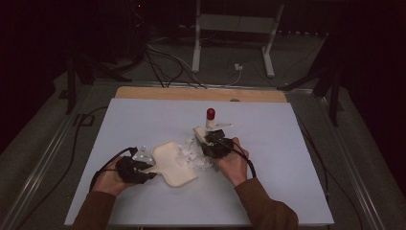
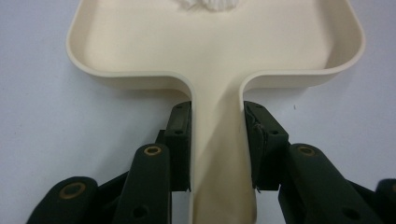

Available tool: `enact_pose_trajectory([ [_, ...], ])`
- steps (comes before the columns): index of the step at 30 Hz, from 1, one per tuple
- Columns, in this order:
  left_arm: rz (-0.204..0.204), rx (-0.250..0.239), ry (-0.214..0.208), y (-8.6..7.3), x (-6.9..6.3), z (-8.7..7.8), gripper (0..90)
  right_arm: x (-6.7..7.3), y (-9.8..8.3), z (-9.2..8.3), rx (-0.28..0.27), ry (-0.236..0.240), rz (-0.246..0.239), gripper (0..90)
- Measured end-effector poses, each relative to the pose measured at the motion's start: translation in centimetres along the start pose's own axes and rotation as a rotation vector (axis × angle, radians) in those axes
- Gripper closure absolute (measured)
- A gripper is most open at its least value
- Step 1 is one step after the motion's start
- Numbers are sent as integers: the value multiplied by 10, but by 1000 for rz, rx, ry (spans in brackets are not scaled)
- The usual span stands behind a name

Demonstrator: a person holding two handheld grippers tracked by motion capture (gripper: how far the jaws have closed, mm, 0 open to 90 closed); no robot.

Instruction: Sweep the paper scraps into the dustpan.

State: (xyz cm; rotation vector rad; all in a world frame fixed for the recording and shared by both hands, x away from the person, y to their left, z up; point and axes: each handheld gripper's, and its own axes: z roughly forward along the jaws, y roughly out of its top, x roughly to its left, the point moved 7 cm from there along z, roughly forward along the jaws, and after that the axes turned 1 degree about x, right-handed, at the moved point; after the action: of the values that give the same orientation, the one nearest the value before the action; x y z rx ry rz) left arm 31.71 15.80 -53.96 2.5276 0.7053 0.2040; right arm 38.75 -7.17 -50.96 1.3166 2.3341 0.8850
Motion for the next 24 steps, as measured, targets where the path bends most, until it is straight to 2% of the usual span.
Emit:
enact_pose_trajectory([
  [11,0,0,0,0,0,0,666,15,2,0,3,20,-34,666],
  [18,1,2,1,0,0,0,666,-3,11,-6,-43,-10,-21,666],
  [24,-1,2,-2,0,0,0,666,-10,22,2,-59,-37,-28,666],
])
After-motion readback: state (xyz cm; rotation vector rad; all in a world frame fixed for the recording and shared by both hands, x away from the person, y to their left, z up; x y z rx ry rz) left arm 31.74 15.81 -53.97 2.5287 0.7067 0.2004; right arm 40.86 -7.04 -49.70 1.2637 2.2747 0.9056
